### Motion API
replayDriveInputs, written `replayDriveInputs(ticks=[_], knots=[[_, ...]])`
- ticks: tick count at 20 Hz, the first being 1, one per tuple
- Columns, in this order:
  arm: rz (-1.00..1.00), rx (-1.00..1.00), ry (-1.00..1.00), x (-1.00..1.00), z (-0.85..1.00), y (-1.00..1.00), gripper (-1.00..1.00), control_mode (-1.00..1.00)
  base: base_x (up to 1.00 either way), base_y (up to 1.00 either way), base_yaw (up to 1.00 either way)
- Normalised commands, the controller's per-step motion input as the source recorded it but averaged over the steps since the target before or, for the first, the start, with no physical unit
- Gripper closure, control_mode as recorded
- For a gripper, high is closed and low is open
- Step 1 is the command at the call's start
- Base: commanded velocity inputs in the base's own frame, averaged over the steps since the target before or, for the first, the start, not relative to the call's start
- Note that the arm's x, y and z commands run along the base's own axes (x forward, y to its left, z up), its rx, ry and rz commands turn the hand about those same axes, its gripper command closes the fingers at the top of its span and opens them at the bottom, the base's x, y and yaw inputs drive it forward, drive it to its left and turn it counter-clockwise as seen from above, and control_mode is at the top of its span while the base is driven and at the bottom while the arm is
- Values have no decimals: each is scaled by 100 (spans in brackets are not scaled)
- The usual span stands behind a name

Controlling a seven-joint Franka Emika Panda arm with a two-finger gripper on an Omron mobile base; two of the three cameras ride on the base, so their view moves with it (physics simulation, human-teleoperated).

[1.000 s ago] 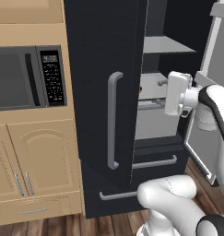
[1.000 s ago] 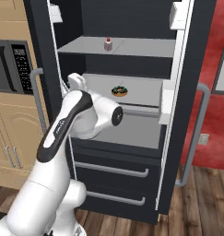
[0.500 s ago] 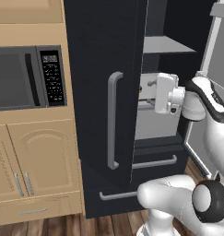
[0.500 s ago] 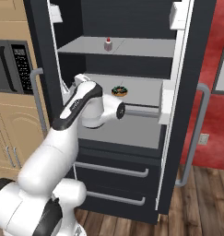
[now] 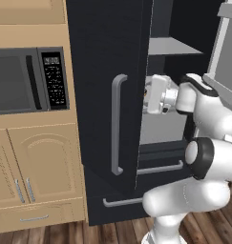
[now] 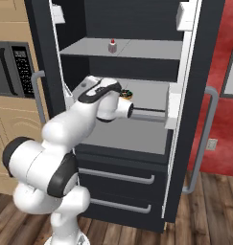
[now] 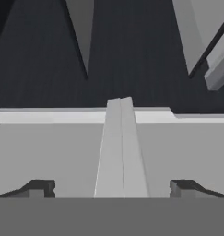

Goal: Take the cake and donut from the fridge and place them on the empty tray on the dining counter.

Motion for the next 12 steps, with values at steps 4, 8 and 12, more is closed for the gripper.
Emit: replayDriveInputs(ticks=[4, 8, 12], knots=[[14, 4, -1, 28, -21, 19, -100, -100, 0, 0, 0], [6, -3, -7, 32, -22, 32, -100, -100, 0, 0, 0], [8, -2, -4, 18, -2, 46, -100, -100, 0, 0, 0]])
